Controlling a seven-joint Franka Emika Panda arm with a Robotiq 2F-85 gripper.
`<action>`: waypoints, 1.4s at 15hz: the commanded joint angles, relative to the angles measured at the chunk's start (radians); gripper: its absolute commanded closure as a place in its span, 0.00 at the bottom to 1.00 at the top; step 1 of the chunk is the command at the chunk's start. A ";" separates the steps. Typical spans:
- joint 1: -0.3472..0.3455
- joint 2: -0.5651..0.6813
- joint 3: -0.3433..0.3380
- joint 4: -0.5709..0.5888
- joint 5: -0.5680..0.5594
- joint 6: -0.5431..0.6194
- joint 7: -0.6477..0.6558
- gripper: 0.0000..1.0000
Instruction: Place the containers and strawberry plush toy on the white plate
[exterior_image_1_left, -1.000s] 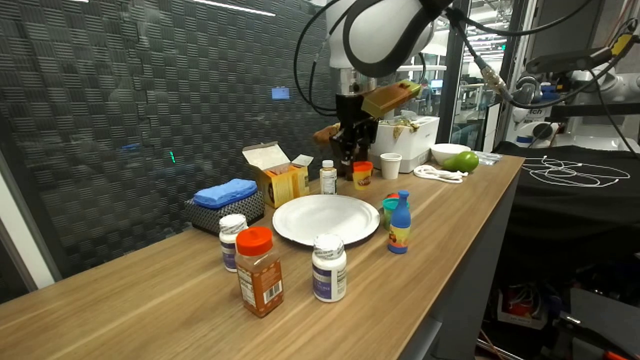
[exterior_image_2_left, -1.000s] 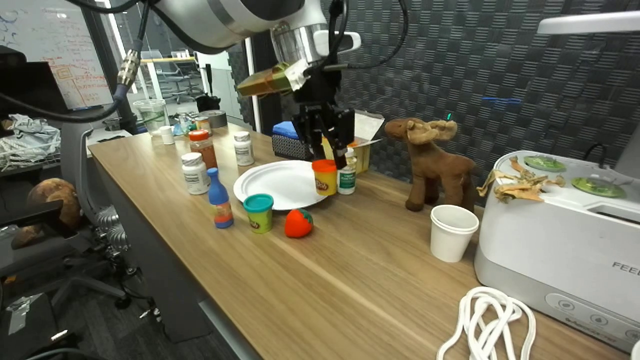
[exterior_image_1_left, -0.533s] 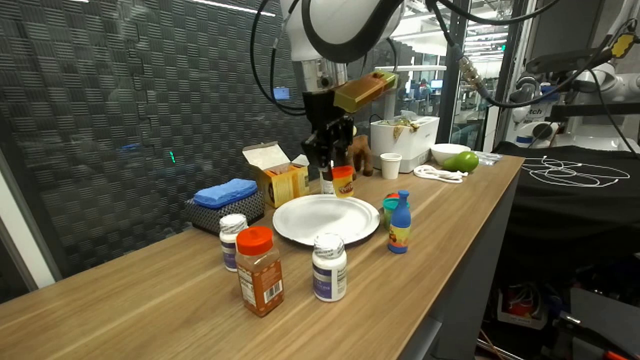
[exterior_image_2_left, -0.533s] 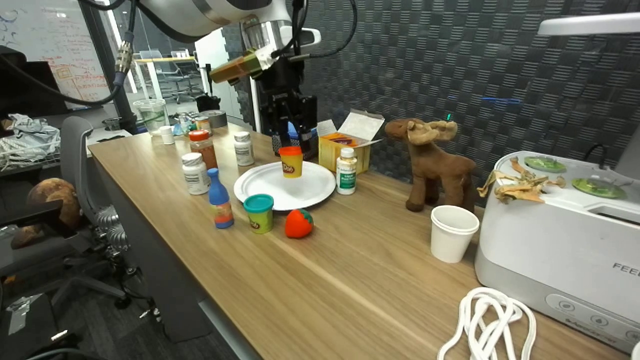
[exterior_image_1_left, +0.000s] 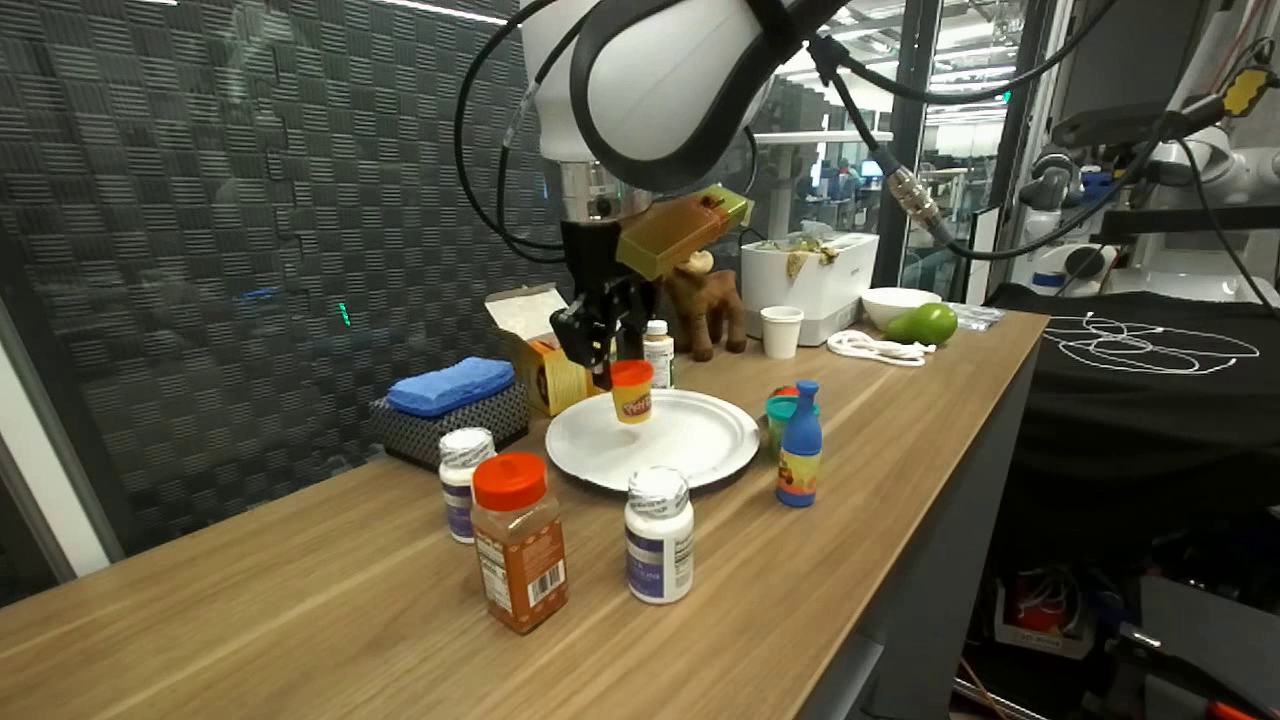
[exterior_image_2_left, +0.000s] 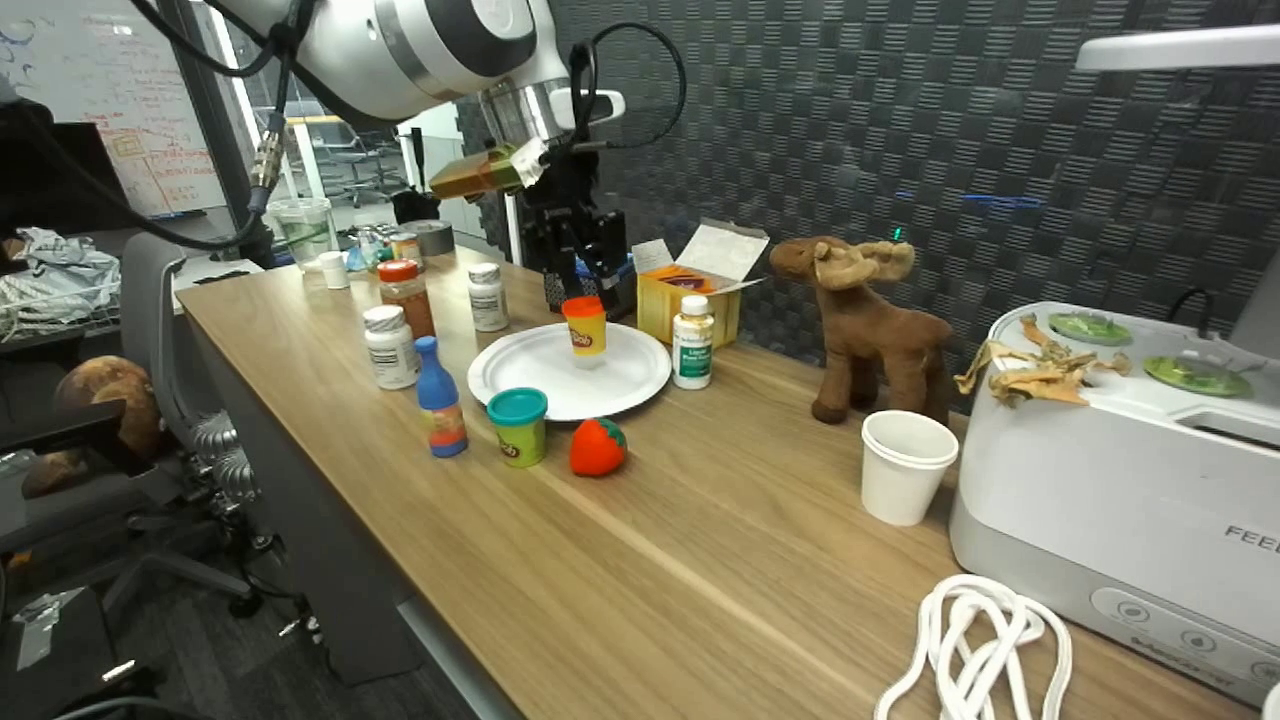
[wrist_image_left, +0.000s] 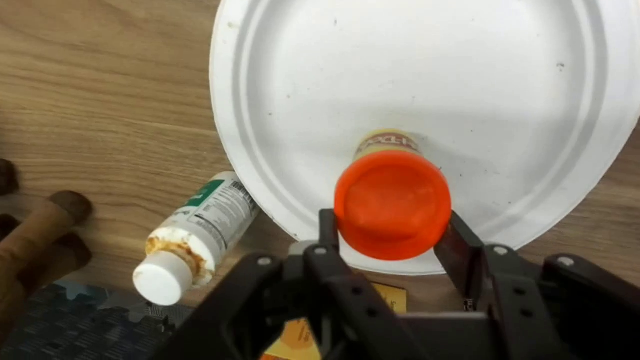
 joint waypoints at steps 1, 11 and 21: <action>0.012 0.034 -0.013 0.056 0.010 0.035 0.025 0.73; 0.013 0.079 0.004 0.082 0.120 0.064 0.017 0.73; 0.033 0.066 -0.016 0.080 0.093 0.052 0.036 0.08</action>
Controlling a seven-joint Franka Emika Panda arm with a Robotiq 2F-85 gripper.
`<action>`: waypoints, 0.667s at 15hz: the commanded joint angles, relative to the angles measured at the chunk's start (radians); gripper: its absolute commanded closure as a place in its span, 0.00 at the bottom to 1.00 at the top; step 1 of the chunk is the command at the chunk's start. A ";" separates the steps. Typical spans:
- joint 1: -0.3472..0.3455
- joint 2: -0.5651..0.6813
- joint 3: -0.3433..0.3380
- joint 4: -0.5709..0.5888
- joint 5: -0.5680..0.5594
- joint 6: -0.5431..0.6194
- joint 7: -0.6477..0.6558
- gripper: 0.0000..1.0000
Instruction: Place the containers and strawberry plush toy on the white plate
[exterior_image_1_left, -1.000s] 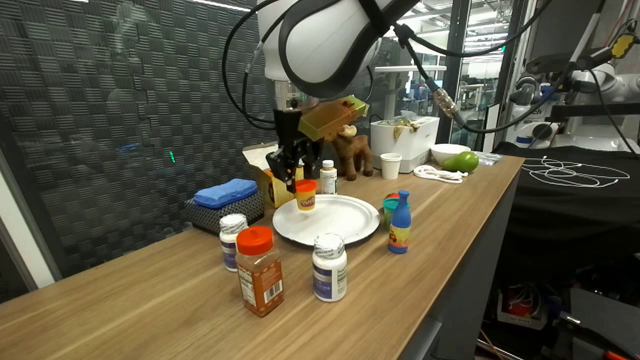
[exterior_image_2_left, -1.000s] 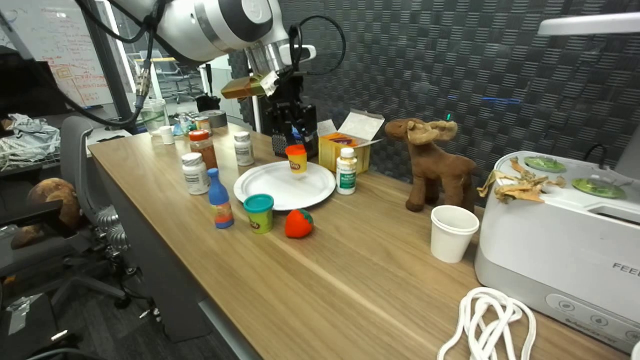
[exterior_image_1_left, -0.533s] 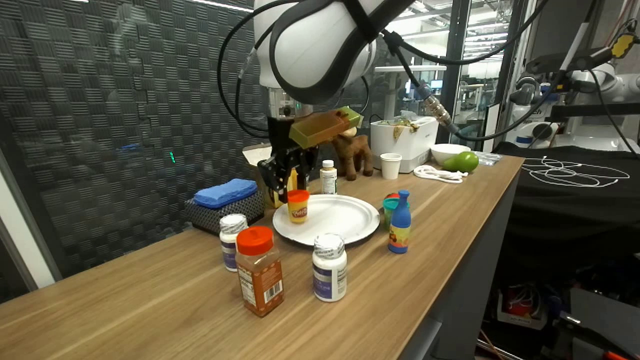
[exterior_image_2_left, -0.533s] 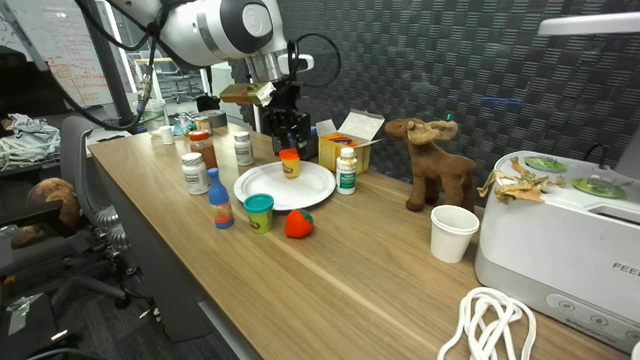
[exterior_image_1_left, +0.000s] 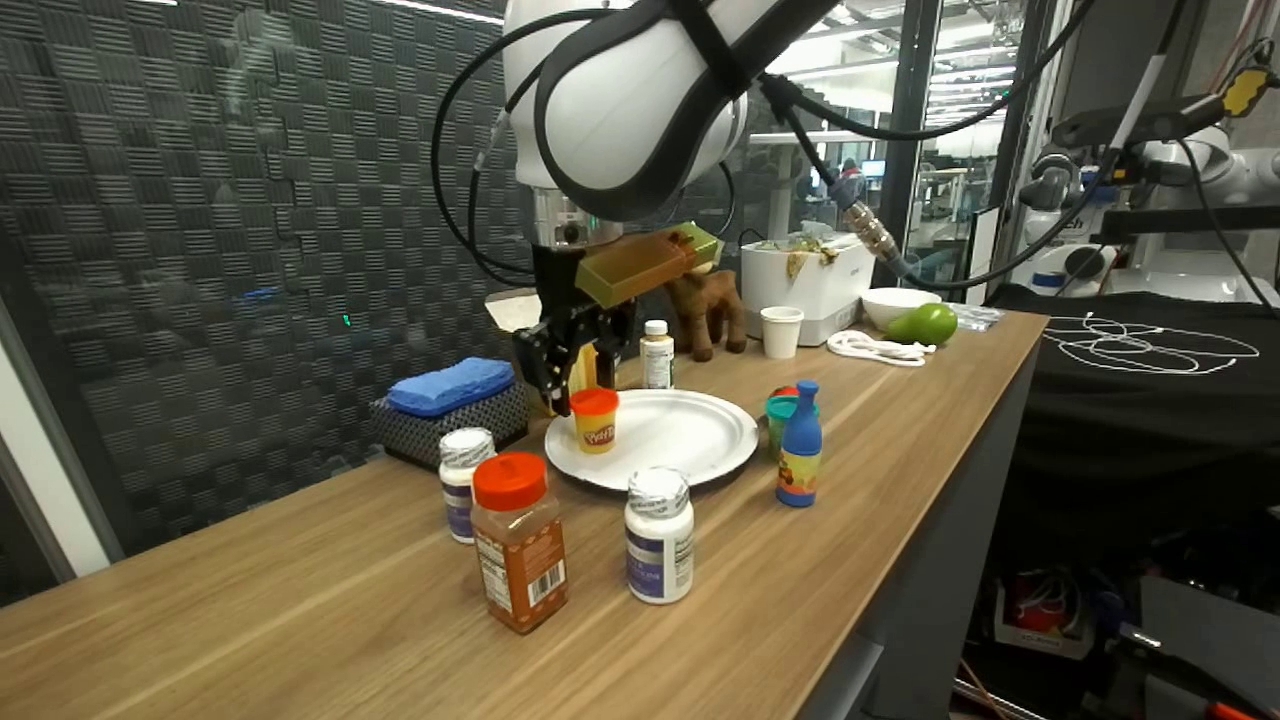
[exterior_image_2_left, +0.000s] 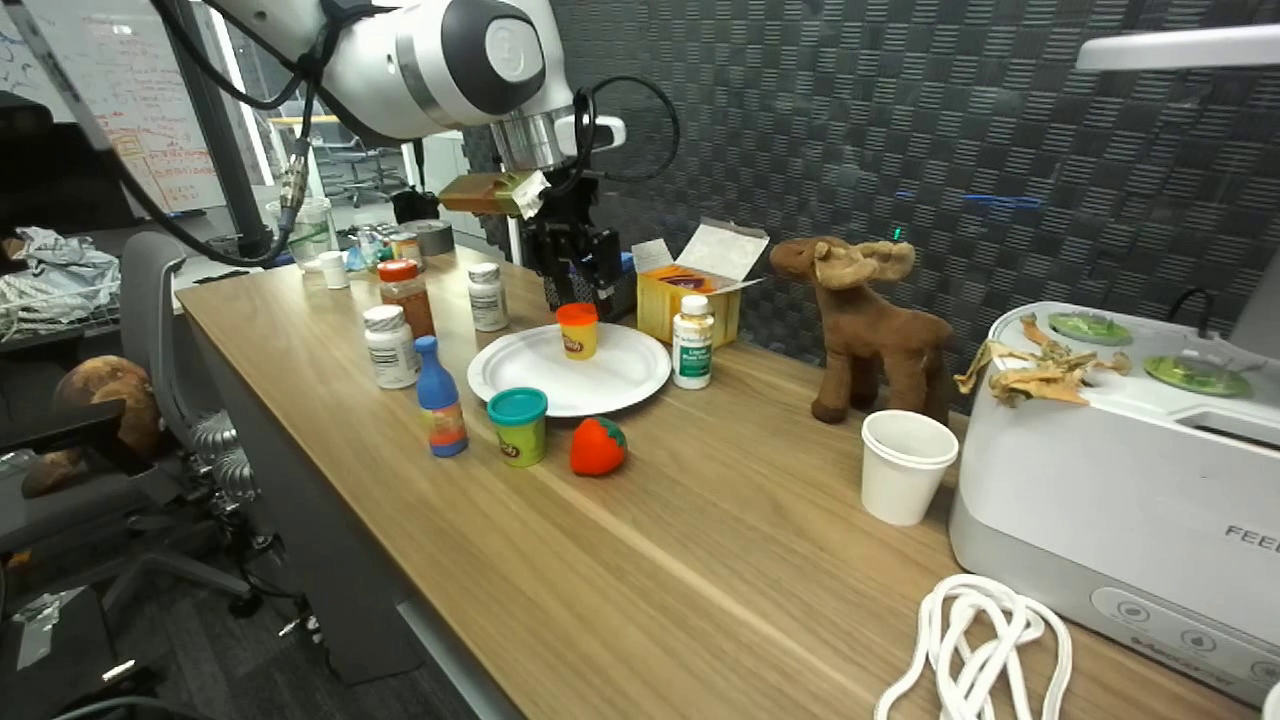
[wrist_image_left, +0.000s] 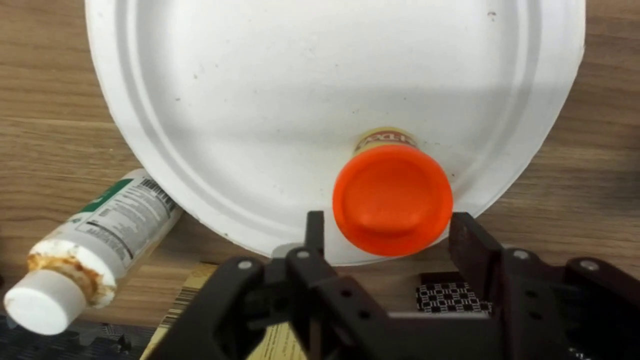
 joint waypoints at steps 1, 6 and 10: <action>0.023 -0.020 -0.027 0.026 -0.017 -0.006 0.026 0.02; 0.028 -0.055 -0.092 0.075 -0.124 -0.052 0.078 0.00; 0.002 -0.082 -0.128 0.077 -0.152 -0.089 0.104 0.00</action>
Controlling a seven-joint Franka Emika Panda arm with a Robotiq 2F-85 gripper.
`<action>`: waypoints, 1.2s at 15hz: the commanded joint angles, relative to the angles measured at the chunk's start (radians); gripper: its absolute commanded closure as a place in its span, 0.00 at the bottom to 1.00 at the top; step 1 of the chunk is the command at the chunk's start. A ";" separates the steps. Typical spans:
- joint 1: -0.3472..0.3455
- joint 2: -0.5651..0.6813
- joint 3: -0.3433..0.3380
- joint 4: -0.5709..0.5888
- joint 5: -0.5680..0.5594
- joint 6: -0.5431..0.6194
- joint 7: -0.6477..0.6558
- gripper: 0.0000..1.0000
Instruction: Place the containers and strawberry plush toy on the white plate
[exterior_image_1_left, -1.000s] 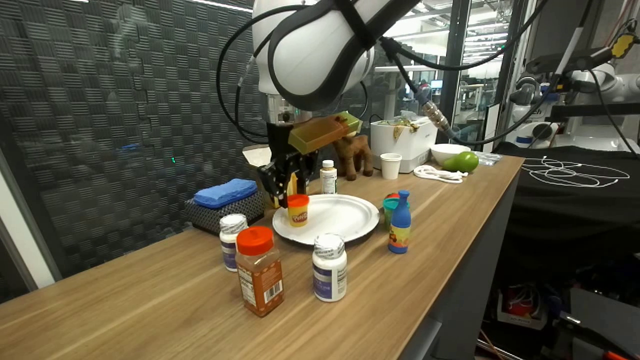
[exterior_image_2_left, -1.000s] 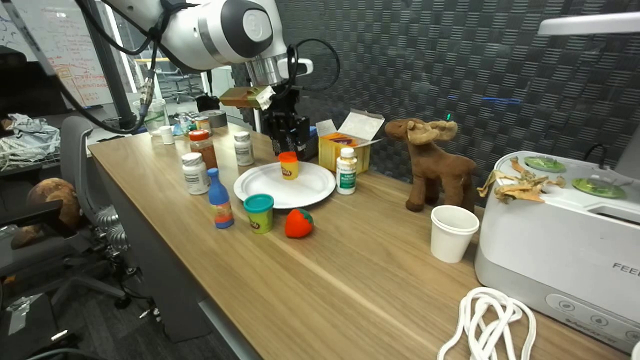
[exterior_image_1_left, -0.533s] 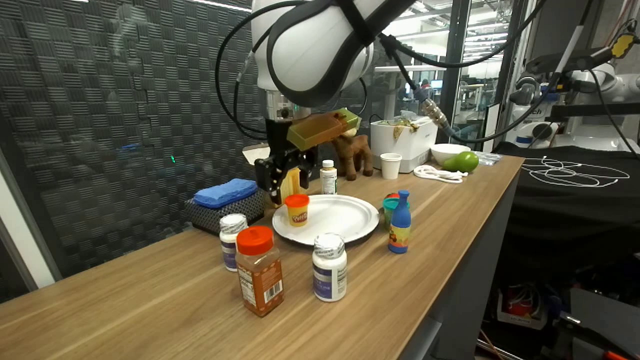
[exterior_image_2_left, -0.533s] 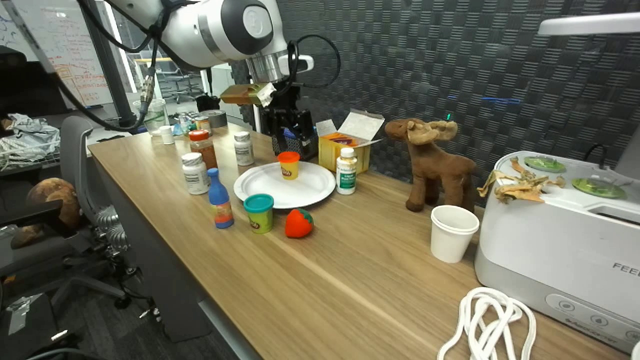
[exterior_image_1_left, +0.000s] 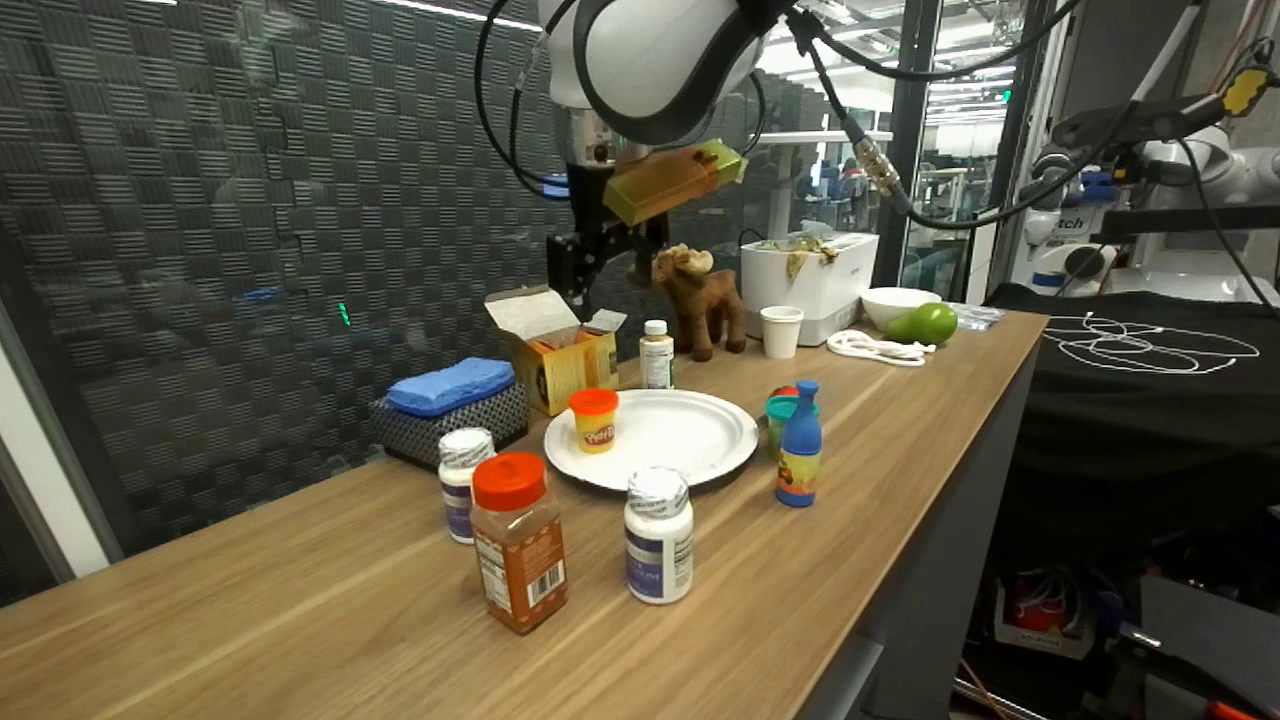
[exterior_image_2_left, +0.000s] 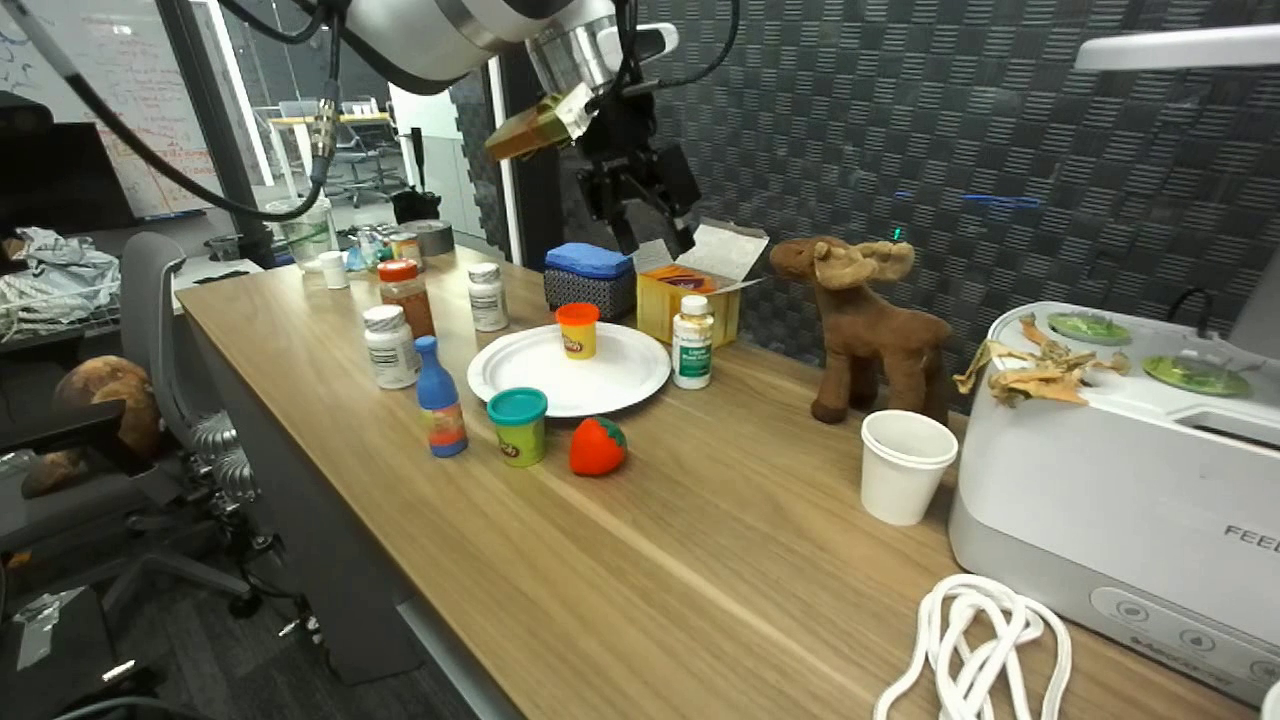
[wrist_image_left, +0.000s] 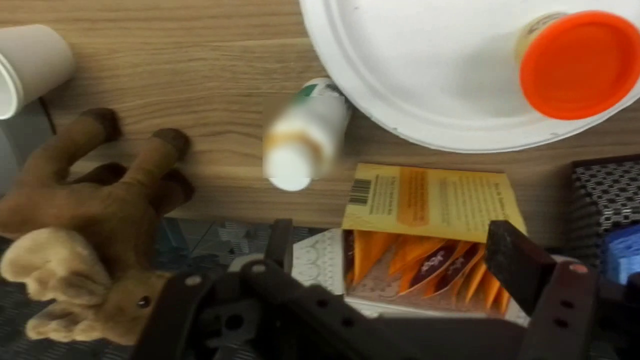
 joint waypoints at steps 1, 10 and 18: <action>-0.014 -0.026 -0.023 0.006 -0.024 -0.048 0.040 0.00; -0.088 0.012 -0.010 0.042 0.081 -0.131 0.002 0.00; -0.123 0.075 -0.004 0.094 0.191 -0.144 -0.022 0.00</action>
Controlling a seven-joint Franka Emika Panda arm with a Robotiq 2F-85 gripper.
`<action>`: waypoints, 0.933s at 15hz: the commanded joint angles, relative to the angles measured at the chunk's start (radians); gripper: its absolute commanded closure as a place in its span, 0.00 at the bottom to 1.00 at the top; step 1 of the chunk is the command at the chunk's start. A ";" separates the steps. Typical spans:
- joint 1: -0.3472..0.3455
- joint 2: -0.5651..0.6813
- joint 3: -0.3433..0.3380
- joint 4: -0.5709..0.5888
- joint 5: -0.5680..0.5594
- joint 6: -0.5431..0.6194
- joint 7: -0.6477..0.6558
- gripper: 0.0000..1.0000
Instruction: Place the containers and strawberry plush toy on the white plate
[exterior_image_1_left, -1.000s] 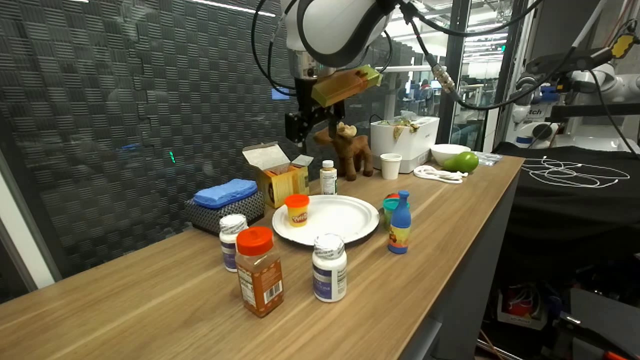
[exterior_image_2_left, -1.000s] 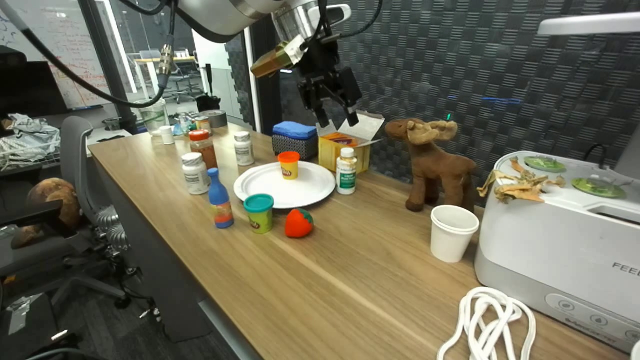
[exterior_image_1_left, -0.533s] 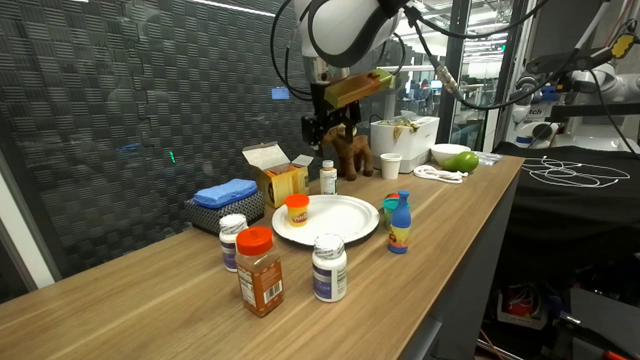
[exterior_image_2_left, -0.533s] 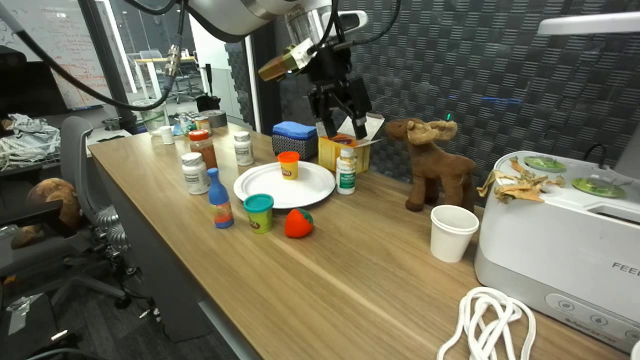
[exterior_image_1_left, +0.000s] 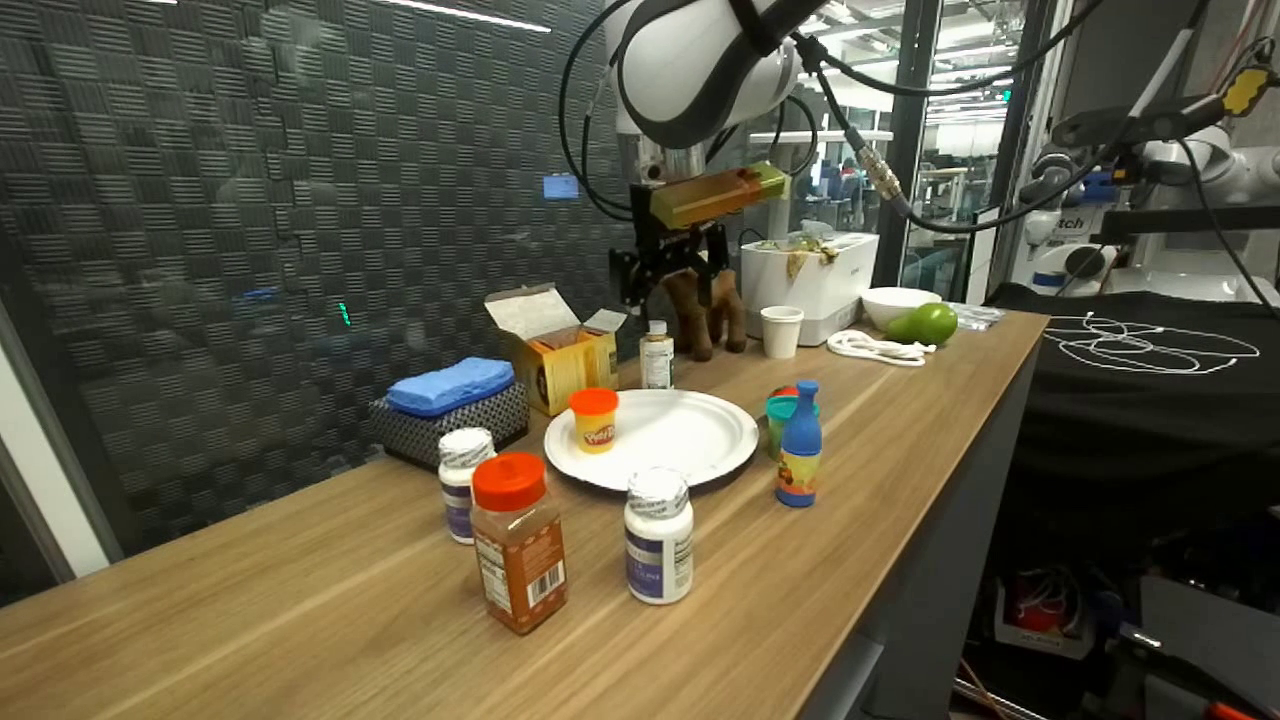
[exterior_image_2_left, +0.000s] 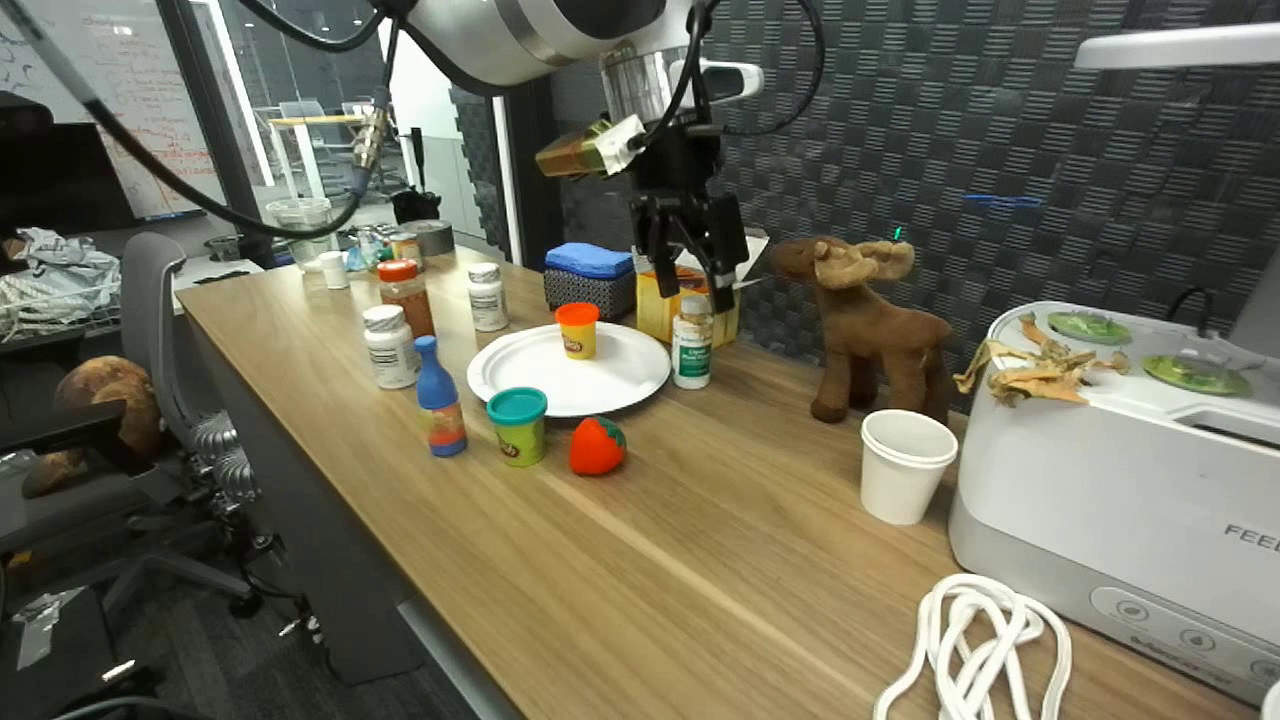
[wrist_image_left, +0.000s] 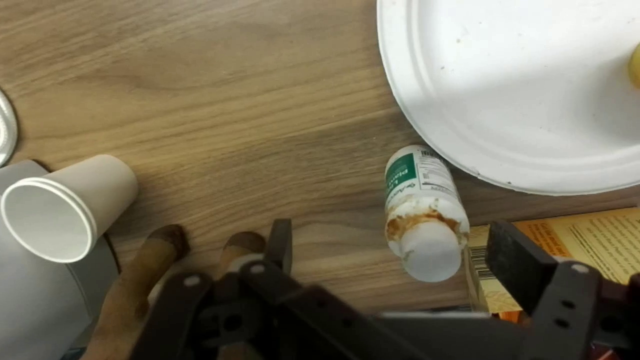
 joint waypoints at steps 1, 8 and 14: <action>-0.016 0.042 0.012 0.077 0.043 -0.036 -0.027 0.00; -0.015 0.087 0.014 0.139 0.046 -0.051 -0.040 0.56; -0.001 0.075 0.016 0.152 0.032 -0.088 -0.027 0.92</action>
